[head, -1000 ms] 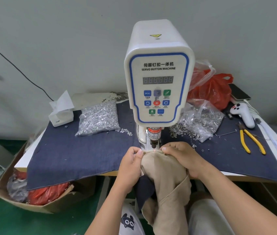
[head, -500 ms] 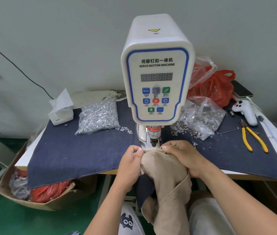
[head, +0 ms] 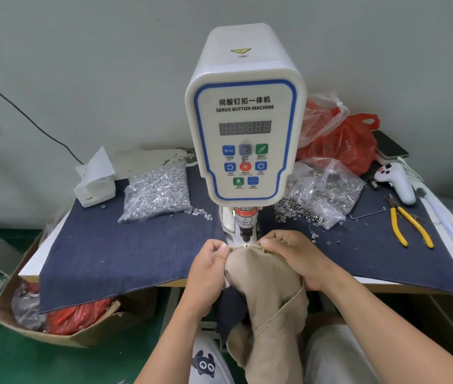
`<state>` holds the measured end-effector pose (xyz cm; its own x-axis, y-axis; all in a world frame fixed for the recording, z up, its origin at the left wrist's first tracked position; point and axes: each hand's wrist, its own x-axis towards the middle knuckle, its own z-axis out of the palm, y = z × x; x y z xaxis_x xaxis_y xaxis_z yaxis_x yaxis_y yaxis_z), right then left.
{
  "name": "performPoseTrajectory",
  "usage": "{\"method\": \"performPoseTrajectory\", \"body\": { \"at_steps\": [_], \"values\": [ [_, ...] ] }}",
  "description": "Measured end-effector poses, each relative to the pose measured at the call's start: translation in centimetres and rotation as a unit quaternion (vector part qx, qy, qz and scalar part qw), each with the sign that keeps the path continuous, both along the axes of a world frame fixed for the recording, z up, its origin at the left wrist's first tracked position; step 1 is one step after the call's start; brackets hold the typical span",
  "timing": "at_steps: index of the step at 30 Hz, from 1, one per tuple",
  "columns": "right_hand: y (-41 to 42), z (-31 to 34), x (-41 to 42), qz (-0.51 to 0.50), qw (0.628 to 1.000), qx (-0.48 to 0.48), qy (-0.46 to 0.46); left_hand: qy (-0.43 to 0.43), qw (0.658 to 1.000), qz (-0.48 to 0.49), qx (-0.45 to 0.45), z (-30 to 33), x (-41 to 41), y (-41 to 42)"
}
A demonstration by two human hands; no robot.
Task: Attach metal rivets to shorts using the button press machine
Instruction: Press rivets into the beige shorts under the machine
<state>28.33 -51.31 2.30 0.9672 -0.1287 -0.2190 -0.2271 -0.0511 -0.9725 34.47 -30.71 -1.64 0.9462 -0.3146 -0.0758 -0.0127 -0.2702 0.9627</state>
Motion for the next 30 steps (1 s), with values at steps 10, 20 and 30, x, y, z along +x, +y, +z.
{"method": "performPoseTrajectory", "body": {
  "at_steps": [10, 20, 30],
  "values": [
    [0.3, 1.4, -1.1, 0.037, 0.998, 0.042, 0.016, 0.091, 0.991, -0.015, -0.1, 1.5, -1.2, 0.9],
    [0.1, 2.7, -5.6, 0.179, 0.957, -0.226, -0.042, 0.069, 0.98, -0.146, -0.117, 4.3, -5.5, 2.2],
    [0.9, 5.4, -6.8, 0.153, 0.985, -0.043, -0.064, -0.059, 0.968, -0.228, 0.086, 5.5, -6.0, 3.1]
  ]
}}
